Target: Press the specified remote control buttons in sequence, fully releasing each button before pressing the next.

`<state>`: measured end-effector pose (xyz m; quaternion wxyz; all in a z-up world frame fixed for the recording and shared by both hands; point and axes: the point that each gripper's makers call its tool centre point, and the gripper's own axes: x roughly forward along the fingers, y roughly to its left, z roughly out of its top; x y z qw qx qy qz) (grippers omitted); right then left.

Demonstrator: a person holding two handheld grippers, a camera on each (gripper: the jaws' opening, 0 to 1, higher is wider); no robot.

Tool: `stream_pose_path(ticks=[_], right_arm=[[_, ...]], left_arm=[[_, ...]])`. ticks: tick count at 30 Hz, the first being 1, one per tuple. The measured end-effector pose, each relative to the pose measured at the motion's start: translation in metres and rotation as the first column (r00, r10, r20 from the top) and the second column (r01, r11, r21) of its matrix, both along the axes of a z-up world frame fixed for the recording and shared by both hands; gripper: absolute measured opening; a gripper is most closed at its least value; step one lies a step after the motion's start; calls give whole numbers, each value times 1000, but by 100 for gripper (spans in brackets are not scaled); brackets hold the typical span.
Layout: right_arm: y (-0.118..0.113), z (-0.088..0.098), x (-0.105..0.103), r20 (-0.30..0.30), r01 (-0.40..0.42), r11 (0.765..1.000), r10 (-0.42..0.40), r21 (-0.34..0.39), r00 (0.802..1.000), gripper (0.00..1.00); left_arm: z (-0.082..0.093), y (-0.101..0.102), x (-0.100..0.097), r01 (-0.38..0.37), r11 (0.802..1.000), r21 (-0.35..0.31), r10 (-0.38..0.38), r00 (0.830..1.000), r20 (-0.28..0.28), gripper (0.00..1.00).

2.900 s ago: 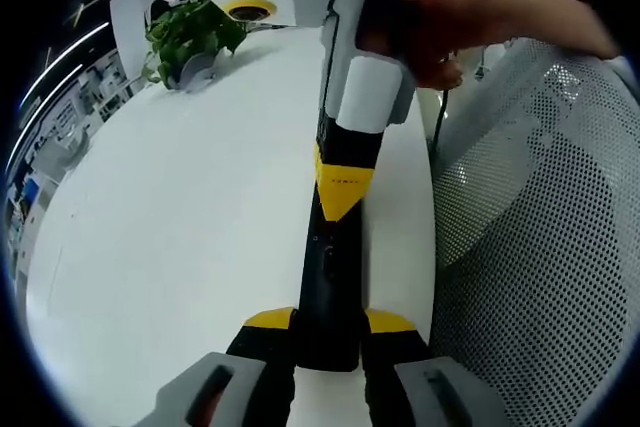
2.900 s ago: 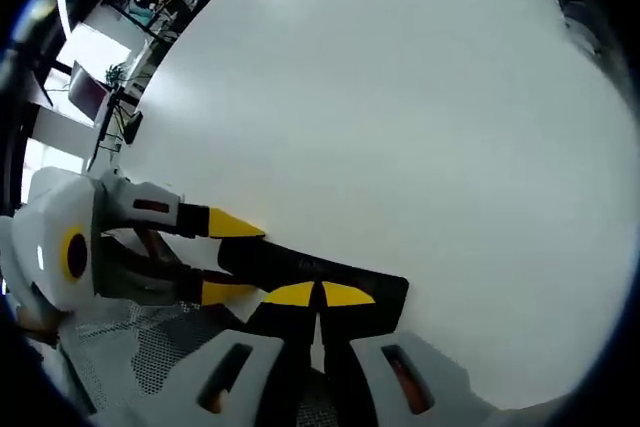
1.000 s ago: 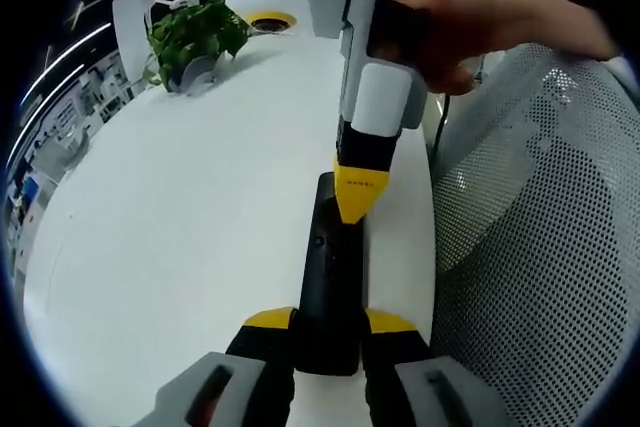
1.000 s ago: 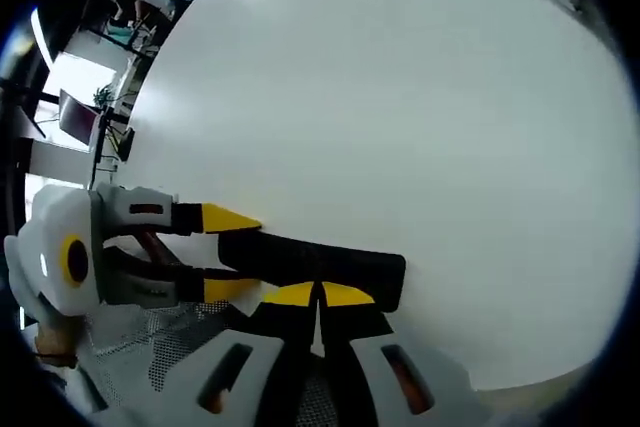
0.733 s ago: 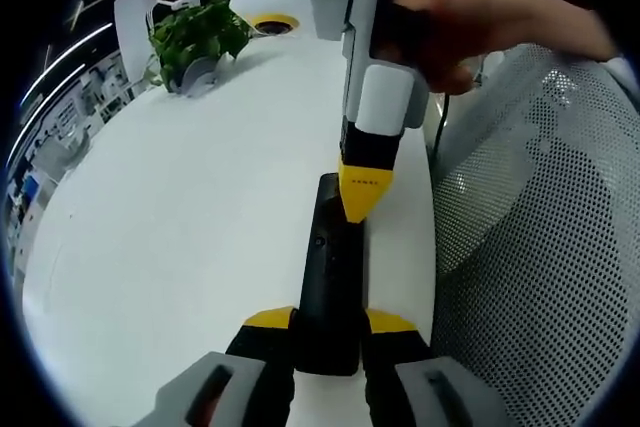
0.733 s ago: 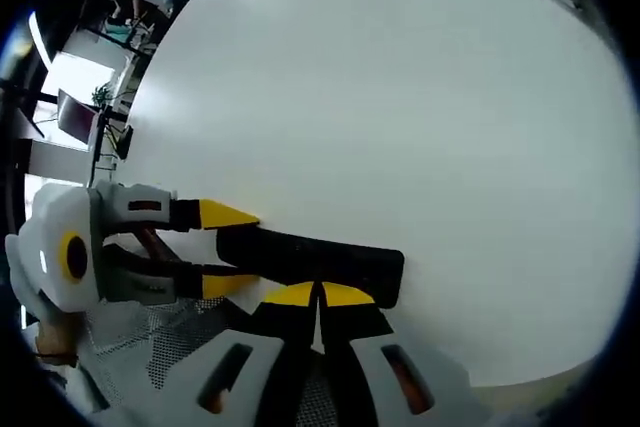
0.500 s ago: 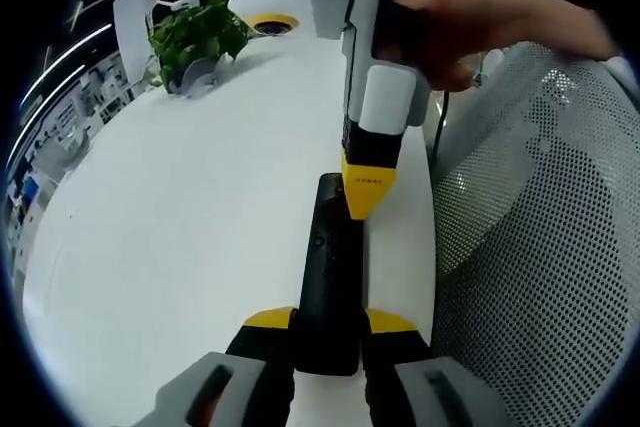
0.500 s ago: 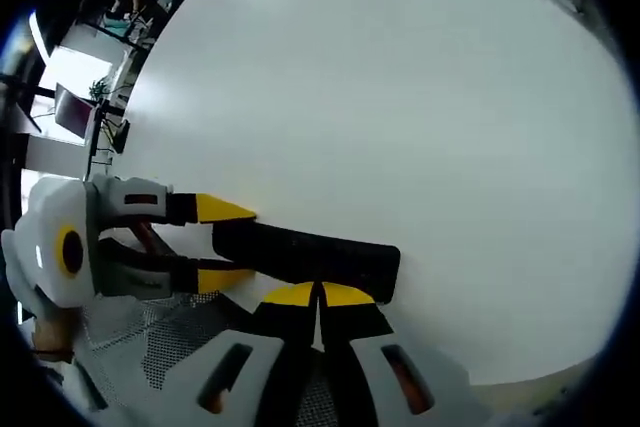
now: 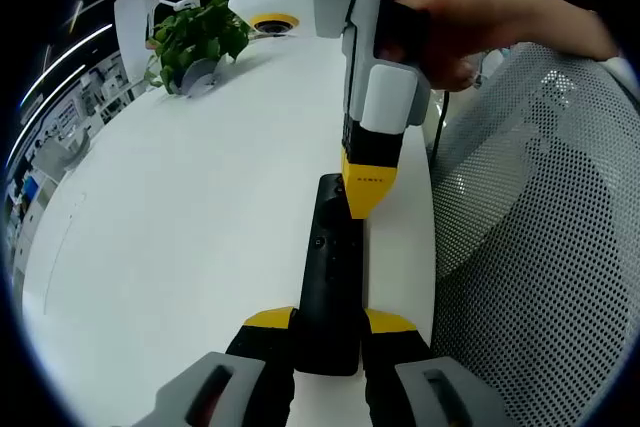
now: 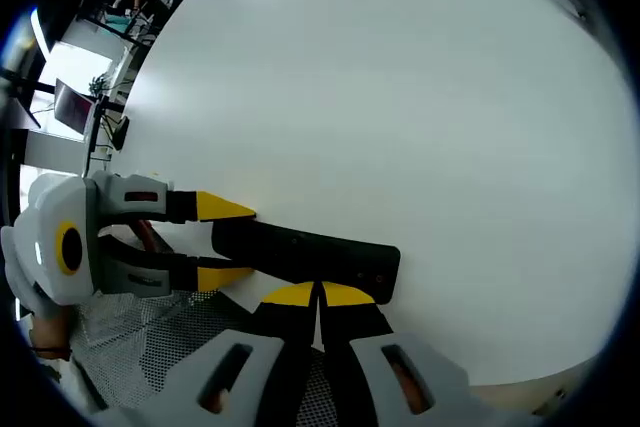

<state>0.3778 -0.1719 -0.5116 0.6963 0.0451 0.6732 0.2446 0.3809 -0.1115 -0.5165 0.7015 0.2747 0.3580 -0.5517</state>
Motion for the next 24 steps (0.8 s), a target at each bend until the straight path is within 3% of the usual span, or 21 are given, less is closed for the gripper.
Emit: stream_pose_path(ticks=[9,24], right_arm=[[0,-3,0,21,-60,997,61,-53,998,0],[-2,-4,1,20,-90,994,91,-65,996,0]], left_arm=[[0,-1,0,-7,1000,-5,7,1000,-1,25],[0,-1,0,-5,1000,-5,5,1000,1,25]])
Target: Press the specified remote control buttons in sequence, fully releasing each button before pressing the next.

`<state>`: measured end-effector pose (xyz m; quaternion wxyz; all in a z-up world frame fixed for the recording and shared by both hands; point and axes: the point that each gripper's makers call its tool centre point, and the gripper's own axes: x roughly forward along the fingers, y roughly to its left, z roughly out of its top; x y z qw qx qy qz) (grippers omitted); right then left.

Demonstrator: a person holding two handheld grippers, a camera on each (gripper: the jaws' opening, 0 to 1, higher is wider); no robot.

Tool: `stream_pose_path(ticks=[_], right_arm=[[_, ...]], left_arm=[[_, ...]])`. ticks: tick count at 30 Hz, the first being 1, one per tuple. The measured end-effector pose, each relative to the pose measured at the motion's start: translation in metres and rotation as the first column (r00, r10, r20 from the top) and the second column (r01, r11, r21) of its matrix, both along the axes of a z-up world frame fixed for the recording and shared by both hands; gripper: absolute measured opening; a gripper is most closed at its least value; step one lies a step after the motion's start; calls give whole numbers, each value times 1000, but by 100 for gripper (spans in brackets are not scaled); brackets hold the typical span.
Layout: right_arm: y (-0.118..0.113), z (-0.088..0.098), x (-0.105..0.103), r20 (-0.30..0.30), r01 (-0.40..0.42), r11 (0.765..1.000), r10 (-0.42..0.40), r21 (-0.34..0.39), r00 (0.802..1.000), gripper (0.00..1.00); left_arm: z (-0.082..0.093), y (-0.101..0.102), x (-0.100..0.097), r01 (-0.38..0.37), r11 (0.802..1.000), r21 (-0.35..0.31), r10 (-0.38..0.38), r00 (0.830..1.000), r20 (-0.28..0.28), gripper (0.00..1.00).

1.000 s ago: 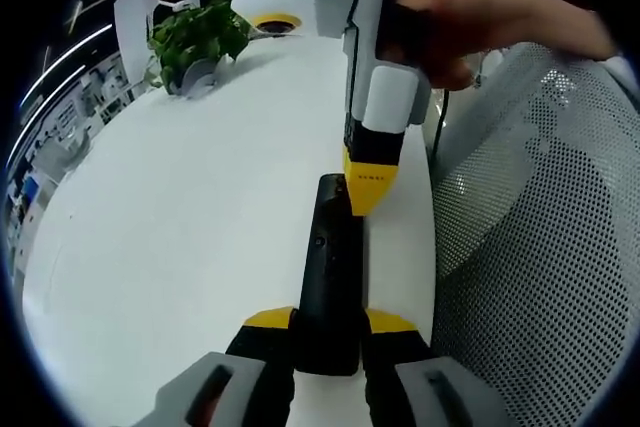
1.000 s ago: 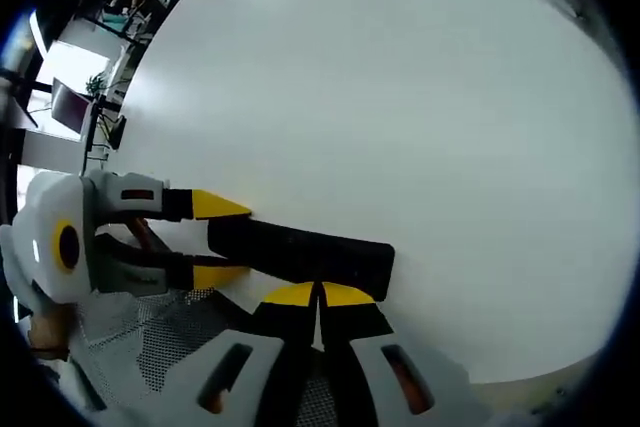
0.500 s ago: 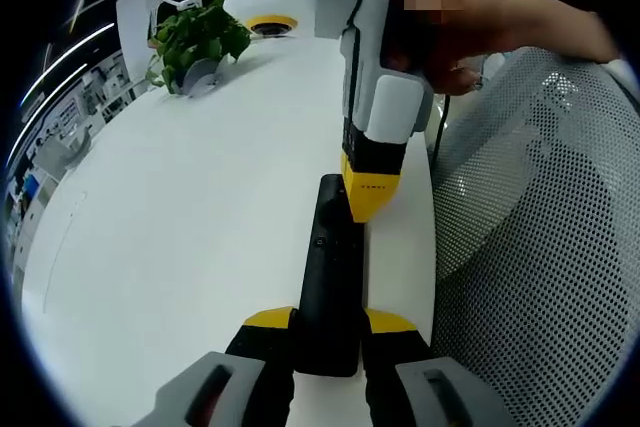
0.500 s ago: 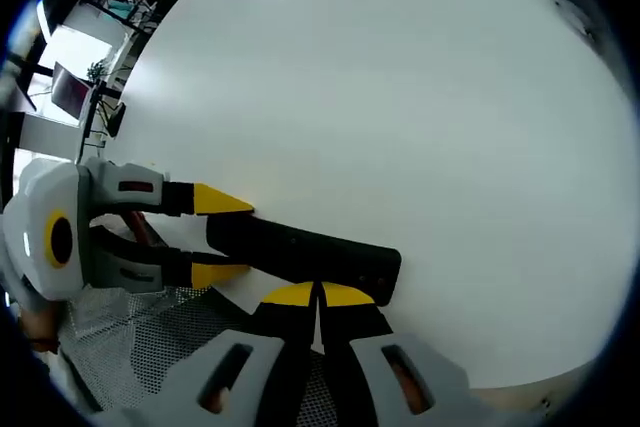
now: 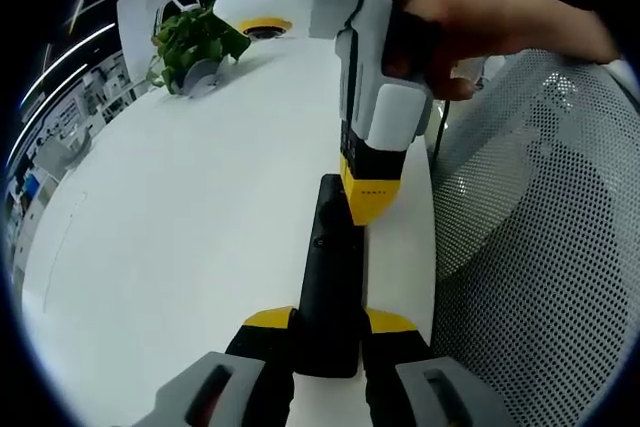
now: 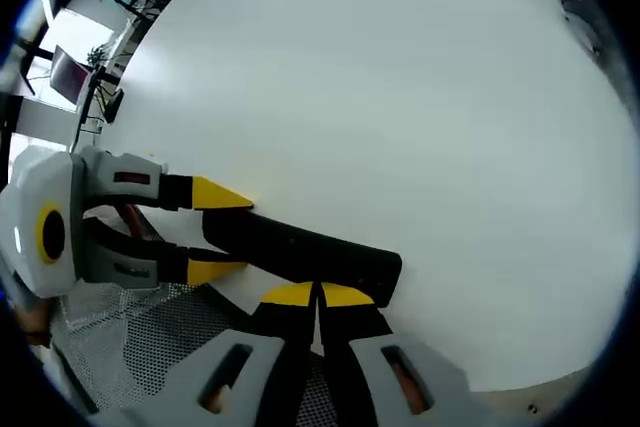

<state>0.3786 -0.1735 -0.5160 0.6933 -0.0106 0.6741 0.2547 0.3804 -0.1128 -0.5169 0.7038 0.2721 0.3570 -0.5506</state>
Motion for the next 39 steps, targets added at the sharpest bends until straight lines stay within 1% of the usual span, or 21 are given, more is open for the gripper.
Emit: stream_pose_path(ticks=[3,5,8,12,13,16,20,25,27,28,30,39], right_arm=[[-1,1,0,-10,26,999,-26,27,1000,0],[0,1,0,-21,27,999,-27,17,999,0],[1,2,-1,-17,10,1000,-9,1,1000,0],[-1,3,-1,-17,29,1000,-28,6,999,0],[-1,3,-1,-13,31,1000,-31,6,999,0],[-1,5,3,28,24,1000,-24,-6,999,0],[-1,6,5,38,30,1000,-30,-1,999,0],[0,6,13,78,30,1000,-30,-1,996,0],[3,5,13,77,21,1000,-21,0,997,0],[4,3,11,64,14,1000,-14,-1,998,0],[3,4,12,71,9,1000,-8,-4,997,0],[3,3,15,68,21,1000,-20,-9,997,0]], left_arm=[[0,0,0,7,1000,5,-7,1000,2,25],[0,0,0,9,1000,5,-9,1000,3,25],[0,0,0,8,1000,0,-8,1000,3,25],[0,0,0,9,1000,-3,-9,1000,4,25],[0,0,0,9,1000,-3,-9,1000,4,25],[1,0,-1,7,1000,-5,-7,1000,4,25],[1,0,-1,8,1000,-4,-8,1000,4,25],[1,0,0,9,1000,-2,-9,1000,4,25],[1,0,0,8,1000,-4,-8,1000,3,25],[0,0,0,8,1000,-4,-8,1000,3,25],[0,0,0,8,1000,-4,-8,1000,3,25],[0,-1,1,-1,1000,-6,1,1000,3,25]])
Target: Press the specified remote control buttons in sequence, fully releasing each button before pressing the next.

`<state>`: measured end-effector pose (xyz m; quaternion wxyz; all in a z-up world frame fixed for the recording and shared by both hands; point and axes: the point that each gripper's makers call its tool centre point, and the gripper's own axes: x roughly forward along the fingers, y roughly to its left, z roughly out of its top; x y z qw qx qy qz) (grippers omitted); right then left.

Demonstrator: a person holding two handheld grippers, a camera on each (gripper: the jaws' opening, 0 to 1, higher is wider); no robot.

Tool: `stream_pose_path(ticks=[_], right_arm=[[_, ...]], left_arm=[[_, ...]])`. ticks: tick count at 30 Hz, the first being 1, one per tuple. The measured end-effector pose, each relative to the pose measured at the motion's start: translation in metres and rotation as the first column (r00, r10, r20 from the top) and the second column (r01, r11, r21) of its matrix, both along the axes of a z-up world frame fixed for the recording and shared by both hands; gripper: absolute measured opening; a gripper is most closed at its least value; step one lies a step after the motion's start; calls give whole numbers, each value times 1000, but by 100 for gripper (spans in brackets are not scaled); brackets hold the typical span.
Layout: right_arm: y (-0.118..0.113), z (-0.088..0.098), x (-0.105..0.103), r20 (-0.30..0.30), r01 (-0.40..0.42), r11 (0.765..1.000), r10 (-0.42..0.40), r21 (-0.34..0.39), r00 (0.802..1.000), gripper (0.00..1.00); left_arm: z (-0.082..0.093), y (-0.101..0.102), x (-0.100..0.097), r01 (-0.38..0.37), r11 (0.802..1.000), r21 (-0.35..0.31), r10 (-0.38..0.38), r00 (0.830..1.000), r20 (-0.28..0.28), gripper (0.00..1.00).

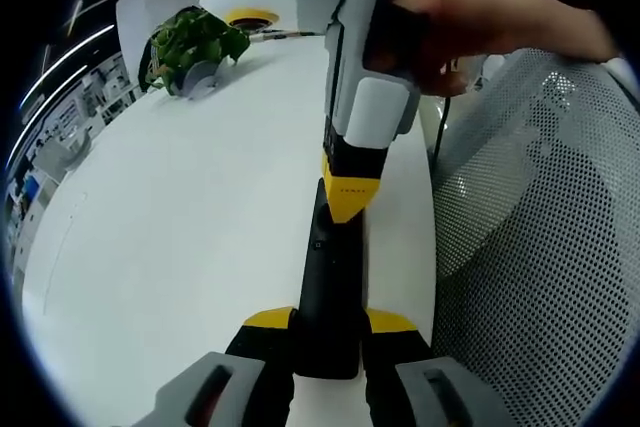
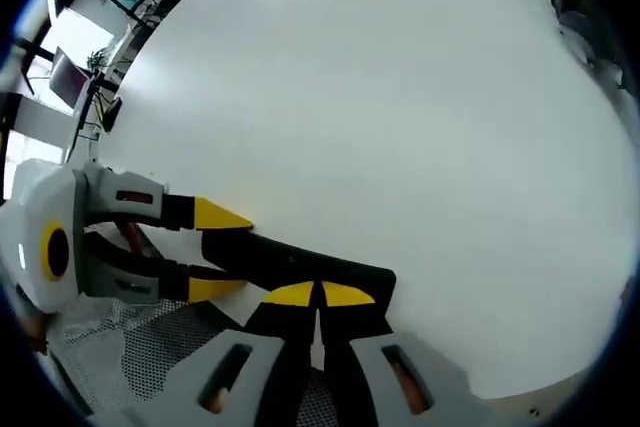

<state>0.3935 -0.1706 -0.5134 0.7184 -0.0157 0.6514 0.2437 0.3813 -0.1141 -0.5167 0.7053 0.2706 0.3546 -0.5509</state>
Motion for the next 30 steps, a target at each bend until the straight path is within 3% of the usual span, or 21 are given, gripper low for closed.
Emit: stream_pose_path(ticks=[5,12,18,30], right_arm=[[-1,-1,1,-29,46,999,-45,23,999,0],[0,-1,0,-13,37,999,-36,9,999,0],[-2,-2,2,-44,100,993,-97,61,994,0],[-1,-2,1,-28,90,995,-89,42,996,0]], left_arm=[[0,0,0,-1,1000,4,1,1000,0,25],[0,-1,1,-9,1000,-9,9,1000,2,25],[0,-1,0,-2,1000,-5,2,1000,5,25],[0,-1,-1,0,1000,8,0,1000,9,25]])
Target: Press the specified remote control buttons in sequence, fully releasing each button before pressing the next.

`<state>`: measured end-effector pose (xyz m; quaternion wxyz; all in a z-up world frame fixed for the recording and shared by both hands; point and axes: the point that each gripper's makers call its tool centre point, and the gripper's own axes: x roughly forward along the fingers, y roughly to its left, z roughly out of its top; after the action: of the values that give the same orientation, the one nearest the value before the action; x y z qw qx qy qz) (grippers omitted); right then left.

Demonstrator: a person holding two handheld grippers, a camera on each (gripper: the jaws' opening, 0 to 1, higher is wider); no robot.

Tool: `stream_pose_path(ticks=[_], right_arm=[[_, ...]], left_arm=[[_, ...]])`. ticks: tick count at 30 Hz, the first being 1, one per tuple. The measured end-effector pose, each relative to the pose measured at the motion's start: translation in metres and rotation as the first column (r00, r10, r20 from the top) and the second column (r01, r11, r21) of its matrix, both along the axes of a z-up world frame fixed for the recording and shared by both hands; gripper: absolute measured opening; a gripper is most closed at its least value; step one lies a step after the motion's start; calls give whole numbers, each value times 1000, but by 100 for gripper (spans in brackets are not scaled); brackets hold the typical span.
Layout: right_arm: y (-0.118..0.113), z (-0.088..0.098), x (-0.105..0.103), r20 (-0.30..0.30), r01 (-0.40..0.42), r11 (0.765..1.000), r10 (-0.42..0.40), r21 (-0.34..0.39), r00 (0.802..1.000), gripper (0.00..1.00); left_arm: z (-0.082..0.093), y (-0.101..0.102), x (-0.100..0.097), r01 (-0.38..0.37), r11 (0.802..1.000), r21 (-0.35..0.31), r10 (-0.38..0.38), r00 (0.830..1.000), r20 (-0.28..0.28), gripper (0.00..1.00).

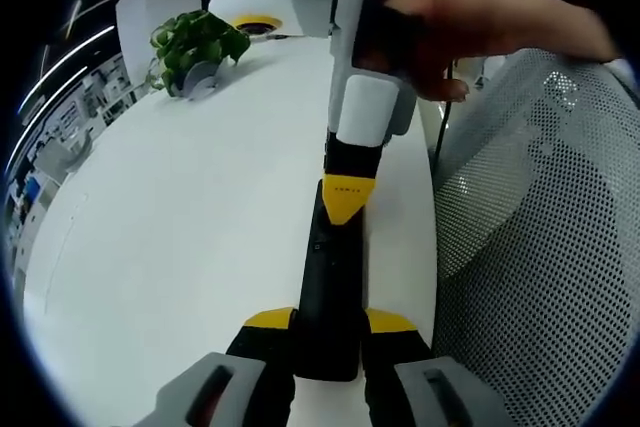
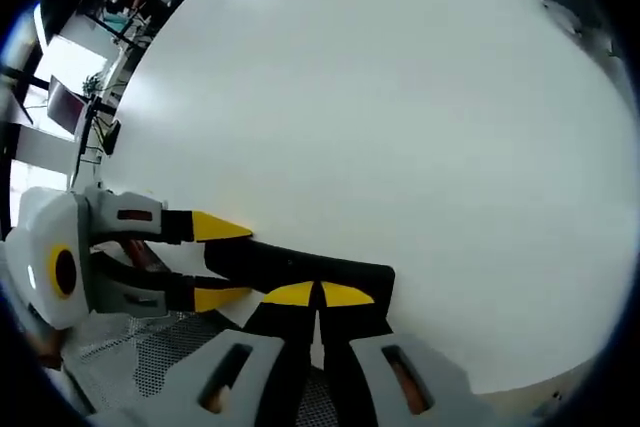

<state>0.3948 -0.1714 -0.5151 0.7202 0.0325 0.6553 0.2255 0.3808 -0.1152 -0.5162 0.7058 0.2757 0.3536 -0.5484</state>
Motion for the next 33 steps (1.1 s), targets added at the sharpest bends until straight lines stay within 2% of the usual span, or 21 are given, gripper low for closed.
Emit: stream_pose_path(ticks=[6,12,23,29,33], right_arm=[[0,-1,1,-10,-16,1000,16,-3,1000,0],[-5,1,1,-32,32,999,-31,14,999,0],[2,6,-3,-63,56,996,-52,63,997,0],[8,5,-7,-66,26,998,-22,62,998,0],[11,5,-7,-37,-12,999,14,41,999,0]], left_arm=[[0,0,0,-6,1000,6,6,1000,-1,24],[0,-4,-1,-12,1000,-9,12,1000,3,24],[0,-12,-10,28,1000,-10,-28,1000,7,24],[1,-13,-13,29,999,-18,-30,999,-13,24],[1,-13,-15,35,999,-19,-35,999,-16,24]])
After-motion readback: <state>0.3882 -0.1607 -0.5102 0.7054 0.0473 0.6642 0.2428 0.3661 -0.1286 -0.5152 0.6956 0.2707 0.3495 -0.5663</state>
